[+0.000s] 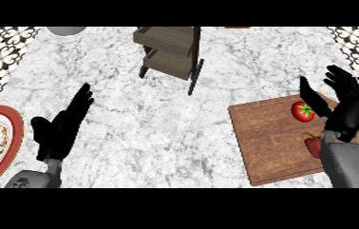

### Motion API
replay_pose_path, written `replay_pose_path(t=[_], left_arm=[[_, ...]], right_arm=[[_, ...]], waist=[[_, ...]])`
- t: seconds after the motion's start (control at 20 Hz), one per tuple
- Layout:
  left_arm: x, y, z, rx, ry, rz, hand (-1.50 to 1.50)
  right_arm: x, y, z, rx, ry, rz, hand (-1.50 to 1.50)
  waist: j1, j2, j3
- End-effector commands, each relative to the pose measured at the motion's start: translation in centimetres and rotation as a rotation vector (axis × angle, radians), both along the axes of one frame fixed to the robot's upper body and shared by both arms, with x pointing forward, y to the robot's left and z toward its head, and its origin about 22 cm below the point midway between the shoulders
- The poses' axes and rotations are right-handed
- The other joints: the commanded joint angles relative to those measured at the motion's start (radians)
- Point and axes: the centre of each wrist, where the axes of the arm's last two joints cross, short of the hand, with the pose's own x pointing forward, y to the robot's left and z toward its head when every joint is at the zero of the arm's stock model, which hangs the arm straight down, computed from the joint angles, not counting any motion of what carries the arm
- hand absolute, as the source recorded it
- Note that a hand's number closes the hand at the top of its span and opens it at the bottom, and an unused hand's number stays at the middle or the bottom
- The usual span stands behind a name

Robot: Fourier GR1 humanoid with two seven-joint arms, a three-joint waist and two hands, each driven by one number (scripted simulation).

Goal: Pick the tomato from the cutting board and place it in the tiered basket

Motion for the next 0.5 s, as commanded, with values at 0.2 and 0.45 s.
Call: replay_pose_path(t=[0.2, 0.45], left_arm=[[-0.2, 0.7, 1.6, -0.060, 0.010, 0.017, 0.00], [-0.1, 1.9, 2.3, -0.037, 0.013, 0.015, 0.00]], right_arm=[[-0.2, 1.1, -0.7, -0.288, 0.074, -0.215, -1.50], [-2.9, -3.8, -3.1, -0.477, 0.456, -0.192, -1.50]], waist=[[0.003, -0.007, -0.002], [-0.001, -0.010, -0.011]])
